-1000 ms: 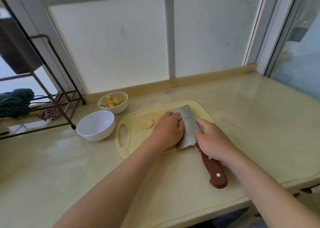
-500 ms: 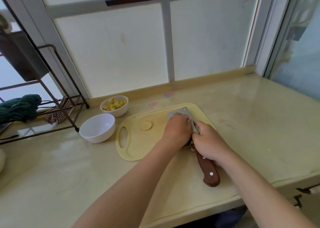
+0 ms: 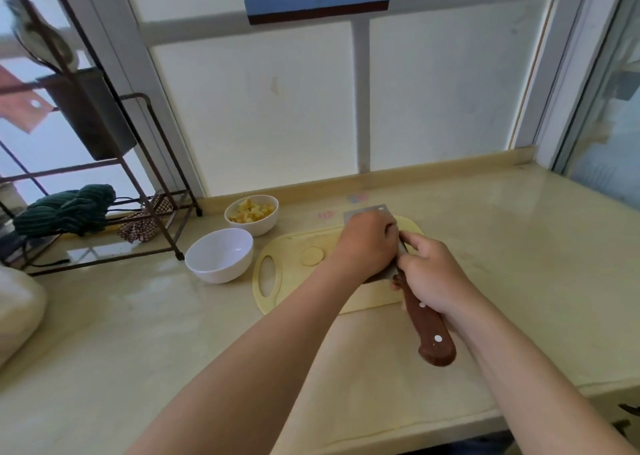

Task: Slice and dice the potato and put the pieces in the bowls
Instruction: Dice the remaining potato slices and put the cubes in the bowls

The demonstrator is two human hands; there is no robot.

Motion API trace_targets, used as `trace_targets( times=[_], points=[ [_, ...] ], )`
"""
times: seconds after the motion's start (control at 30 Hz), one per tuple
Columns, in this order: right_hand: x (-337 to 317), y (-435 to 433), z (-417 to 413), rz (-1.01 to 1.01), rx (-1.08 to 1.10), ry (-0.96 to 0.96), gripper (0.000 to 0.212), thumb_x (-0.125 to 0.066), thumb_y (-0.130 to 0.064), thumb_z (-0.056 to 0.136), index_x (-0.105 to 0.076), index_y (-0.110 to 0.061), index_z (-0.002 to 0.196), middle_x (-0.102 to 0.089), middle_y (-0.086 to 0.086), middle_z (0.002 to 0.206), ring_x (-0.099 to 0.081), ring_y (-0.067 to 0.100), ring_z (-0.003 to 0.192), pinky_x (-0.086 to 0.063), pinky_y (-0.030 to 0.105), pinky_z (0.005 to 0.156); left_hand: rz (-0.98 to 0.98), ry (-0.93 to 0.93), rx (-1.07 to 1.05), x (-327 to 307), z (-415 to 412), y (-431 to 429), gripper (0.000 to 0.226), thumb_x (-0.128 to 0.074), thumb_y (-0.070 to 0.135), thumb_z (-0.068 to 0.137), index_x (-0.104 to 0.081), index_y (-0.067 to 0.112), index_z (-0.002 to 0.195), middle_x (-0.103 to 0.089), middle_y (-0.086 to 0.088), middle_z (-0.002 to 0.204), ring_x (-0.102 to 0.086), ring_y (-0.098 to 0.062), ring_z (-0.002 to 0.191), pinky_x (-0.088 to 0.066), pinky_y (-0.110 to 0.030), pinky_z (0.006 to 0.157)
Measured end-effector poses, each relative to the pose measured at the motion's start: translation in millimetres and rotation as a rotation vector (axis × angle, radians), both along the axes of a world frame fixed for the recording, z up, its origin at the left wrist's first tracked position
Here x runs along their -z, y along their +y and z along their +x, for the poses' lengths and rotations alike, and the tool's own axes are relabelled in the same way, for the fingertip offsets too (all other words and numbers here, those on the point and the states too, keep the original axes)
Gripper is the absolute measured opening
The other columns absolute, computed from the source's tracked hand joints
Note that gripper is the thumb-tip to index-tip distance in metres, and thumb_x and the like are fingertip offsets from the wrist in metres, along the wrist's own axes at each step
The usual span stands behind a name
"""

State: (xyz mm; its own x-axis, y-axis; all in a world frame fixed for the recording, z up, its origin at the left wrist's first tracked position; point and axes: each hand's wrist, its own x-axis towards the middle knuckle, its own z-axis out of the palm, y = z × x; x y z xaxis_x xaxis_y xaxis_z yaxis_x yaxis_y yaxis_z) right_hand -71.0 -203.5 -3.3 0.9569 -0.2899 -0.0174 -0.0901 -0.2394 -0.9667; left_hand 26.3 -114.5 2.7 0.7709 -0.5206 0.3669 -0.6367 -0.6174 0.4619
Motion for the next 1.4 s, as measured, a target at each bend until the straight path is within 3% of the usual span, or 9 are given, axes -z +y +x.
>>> trace_targets(
  times=[0.17, 0.43, 0.57, 0.7, 0.8, 0.97, 1.1, 1.23, 1.4],
  points=[
    [-25.9, 54.0, 23.7, 0.019, -0.107, -0.017, 0.046, -0.04, -0.001, 0.103, -0.062, -0.039, 0.088, -0.064, 0.003, 0.066, -0.056, 0.007, 0.039, -0.043, 0.03, 0.047, 0.028, -0.03, -0.094, -25.5, 22.2, 63.1, 0.024, -0.046, 0.015, 0.093, -0.065, 0.007, 0.081, -0.067, -0.008, 0.086, -0.059, -0.024, 0.078, -0.041, -0.032, 0.064],
    [-31.9, 155.3, 69.7, -0.045, -0.265, 0.027, 0.03, -0.039, -0.007, 0.103, -0.067, -0.007, 0.111, -0.055, 0.011, 0.072, -0.053, 0.026, 0.063, -0.042, 0.036, 0.051, 0.032, -0.007, -0.235, -23.0, 57.2, 179.3, 0.022, -0.048, 0.013, 0.094, -0.06, 0.006, 0.077, -0.062, -0.007, 0.08, -0.052, -0.018, 0.072, -0.03, -0.024, 0.058],
    [-31.2, 170.2, 74.4, -0.059, -0.263, 0.036, 0.031, -0.039, -0.001, 0.097, -0.065, -0.003, 0.113, -0.058, 0.012, 0.075, -0.057, 0.025, 0.066, -0.04, 0.03, 0.05, -0.062, -0.006, -0.259, -15.0, 66.2, 199.8, 0.021, -0.05, 0.014, 0.093, -0.068, 0.006, 0.084, -0.066, -0.007, 0.084, -0.056, -0.021, 0.076, -0.043, -0.034, 0.067],
    [-35.0, 159.6, 72.5, -0.087, -0.25, 0.06, 0.041, -0.038, 0.005, 0.09, -0.071, -0.015, 0.104, -0.062, 0.004, 0.065, -0.06, 0.023, 0.06, -0.04, 0.025, 0.045, -0.051, 0.035, -0.419, -8.9, 74.3, 205.4, 0.021, -0.048, 0.009, 0.086, -0.06, 0.003, 0.069, -0.063, -0.014, 0.073, -0.058, -0.031, 0.073, -0.046, -0.039, 0.063],
    [-38.2, 147.8, 72.1, -0.148, -0.227, 0.052, 0.046, -0.04, 0.004, 0.093, -0.067, -0.033, 0.092, -0.062, -0.005, 0.057, -0.062, 0.02, 0.057, -0.039, 0.024, 0.043, -0.007, 0.181, -0.512, -6.2, 74.6, 208.2, 0.026, -0.046, 0.003, 0.081, -0.048, 0.013, 0.057, -0.05, -0.004, 0.057, -0.053, -0.026, 0.061, -0.036, -0.026, 0.048],
    [-38.5, 134.9, 71.5, -0.161, -0.219, 0.034, 0.049, -0.041, 0.002, 0.097, -0.06, -0.036, 0.121, -0.066, 0.0, 0.073, -0.064, 0.017, 0.057, -0.046, 0.032, 0.049, -0.01, 0.242, -0.576, -6.1, 71.9, 219.4, 0.027, -0.048, 0.002, 0.079, -0.044, 0.013, 0.055, -0.042, -0.002, 0.058, -0.039, -0.017, 0.052, -0.03, -0.025, 0.045],
    [-37.9, 128.5, 67.5, -0.165, -0.22, 0.026, 0.05, -0.042, -0.001, 0.096, -0.061, -0.037, 0.126, -0.067, -0.003, 0.075, -0.067, 0.013, 0.055, -0.048, 0.035, 0.052, -0.154, 0.247, -0.562, -15.6, 67.4, 224.5, 0.027, -0.036, -0.001, 0.076, -0.053, 0.01, 0.058, -0.054, -0.006, 0.06, -0.056, -0.022, 0.05, -0.046, -0.027, 0.048],
    [-39.7, 117.0, 59.0, -0.057, -0.17, -0.001, 0.043, -0.047, -0.002, 0.099, -0.061, -0.033, 0.125, -0.069, 0.003, 0.075, -0.064, 0.012, 0.053, -0.05, 0.029, 0.042, -0.371, 0.329, -0.563, -20.8, 57.0, 215.8, 0.029, -0.036, 0.005, 0.089, -0.064, -0.001, 0.089, -0.064, -0.01, 0.081, -0.06, -0.021, 0.059, -0.052, -0.03, 0.051],
    [-36.2, 84.9, 57.4, 0.135, -0.093, -0.042, 0.042, -0.052, -0.006, 0.105, -0.058, -0.022, 0.144, -0.063, 0.009, 0.059, -0.05, 0.019, 0.032, -0.038, 0.02, 0.034, -1.383, 1.05, -0.342, -38.1, 31.7, 168.7, 0.03, -0.043, 0.022, 0.098, -0.054, -0.005, 0.107, -0.063, -0.024, 0.107, -0.065, -0.04, 0.1, -0.055, -0.051, 0.088]
  ],
)
